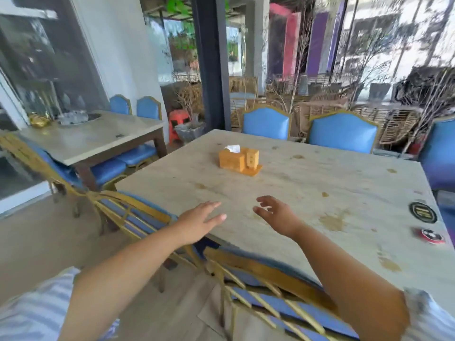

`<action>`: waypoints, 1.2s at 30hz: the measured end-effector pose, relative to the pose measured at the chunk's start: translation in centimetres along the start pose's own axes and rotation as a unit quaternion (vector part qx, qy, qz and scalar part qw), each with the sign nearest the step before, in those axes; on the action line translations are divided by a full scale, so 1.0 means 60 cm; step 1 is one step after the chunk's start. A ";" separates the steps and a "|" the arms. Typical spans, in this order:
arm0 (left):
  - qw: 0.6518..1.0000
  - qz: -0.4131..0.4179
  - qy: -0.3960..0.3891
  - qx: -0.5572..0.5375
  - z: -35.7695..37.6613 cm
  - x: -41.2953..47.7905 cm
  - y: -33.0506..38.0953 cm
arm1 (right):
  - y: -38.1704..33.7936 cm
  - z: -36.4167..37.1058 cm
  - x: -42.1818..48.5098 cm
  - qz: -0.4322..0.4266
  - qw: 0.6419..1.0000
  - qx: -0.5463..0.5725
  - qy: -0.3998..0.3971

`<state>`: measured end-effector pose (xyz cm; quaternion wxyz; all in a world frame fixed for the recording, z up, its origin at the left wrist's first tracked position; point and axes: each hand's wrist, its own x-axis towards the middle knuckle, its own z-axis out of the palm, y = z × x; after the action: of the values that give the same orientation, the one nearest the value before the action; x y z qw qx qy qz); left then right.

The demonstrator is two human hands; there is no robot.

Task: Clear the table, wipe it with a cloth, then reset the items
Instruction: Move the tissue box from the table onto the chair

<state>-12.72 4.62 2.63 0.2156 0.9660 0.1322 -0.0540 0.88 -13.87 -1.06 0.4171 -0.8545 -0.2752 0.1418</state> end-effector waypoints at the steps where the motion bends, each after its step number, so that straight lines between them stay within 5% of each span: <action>1: 1.000 -0.002 -0.008 -0.012 -0.003 0.014 -0.019 | -0.006 0.016 0.015 0.008 1.000 -0.005 -0.009; 9: 0.997 0.007 -0.020 -0.071 -0.022 0.171 -0.128 | -0.006 0.083 0.203 0.040 0.997 -0.056 -0.030; 18: 0.996 -0.003 -0.034 -0.088 -0.092 0.350 -0.225 | -0.004 0.129 0.424 0.119 0.993 0.025 0.004; 28: 0.983 -0.046 -0.091 -0.153 -0.109 0.620 -0.309 | 0.054 0.114 0.626 0.300 0.904 0.219 0.212; 36: 0.958 -0.093 -0.073 -0.261 -0.103 0.816 -0.309 | 0.097 0.076 0.762 0.338 0.878 0.246 0.231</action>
<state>29.35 34.82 -7.12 0.4630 0.8532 0.2145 -0.1082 37.75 13.02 -9.04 0.5923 -0.7738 0.1789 0.1357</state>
